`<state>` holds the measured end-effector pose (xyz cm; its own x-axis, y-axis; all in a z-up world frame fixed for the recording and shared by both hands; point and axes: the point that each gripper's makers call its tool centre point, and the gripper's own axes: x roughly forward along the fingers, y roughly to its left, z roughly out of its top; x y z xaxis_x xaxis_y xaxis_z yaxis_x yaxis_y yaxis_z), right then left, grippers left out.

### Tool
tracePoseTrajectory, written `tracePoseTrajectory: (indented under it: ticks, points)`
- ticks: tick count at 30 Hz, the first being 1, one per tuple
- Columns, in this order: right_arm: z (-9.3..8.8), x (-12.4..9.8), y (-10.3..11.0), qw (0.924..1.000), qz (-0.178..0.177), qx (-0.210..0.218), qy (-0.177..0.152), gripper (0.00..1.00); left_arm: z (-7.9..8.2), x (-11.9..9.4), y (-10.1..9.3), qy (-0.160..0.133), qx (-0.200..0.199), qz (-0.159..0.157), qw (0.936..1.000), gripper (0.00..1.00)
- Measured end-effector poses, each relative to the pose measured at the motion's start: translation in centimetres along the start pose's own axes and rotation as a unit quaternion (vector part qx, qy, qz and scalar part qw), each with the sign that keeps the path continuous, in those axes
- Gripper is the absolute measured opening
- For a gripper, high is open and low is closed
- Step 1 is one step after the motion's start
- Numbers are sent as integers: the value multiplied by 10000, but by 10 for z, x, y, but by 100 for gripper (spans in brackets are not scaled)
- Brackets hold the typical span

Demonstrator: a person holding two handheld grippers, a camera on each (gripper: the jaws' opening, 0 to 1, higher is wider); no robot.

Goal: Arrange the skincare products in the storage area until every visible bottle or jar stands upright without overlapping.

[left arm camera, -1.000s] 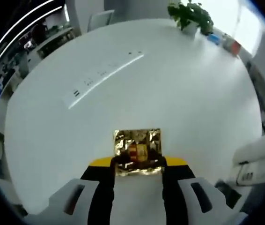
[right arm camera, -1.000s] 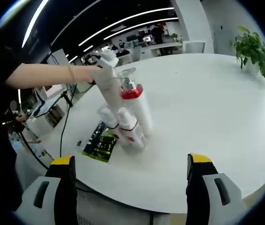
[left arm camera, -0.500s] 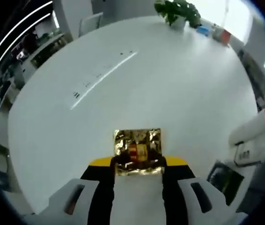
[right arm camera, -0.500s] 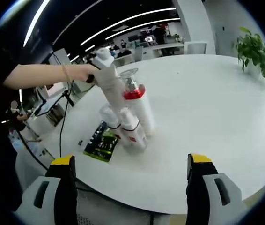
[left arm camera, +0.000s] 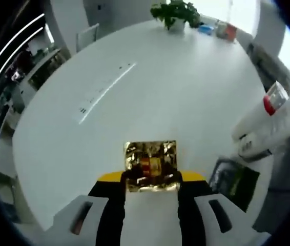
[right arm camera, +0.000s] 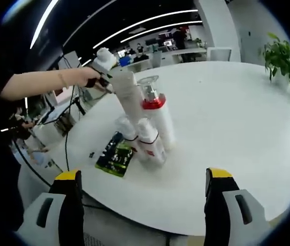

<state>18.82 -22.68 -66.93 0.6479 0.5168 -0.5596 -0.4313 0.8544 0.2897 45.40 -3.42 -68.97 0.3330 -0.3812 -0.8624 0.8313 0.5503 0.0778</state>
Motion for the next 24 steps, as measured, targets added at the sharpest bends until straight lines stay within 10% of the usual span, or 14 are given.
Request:
tracePoseTrajectory:
  ticks: [24]
  points:
    - [20,-4,45,9975,540,-336,-292,92,-34,-69,-53,-71,743,-161,9971,39]
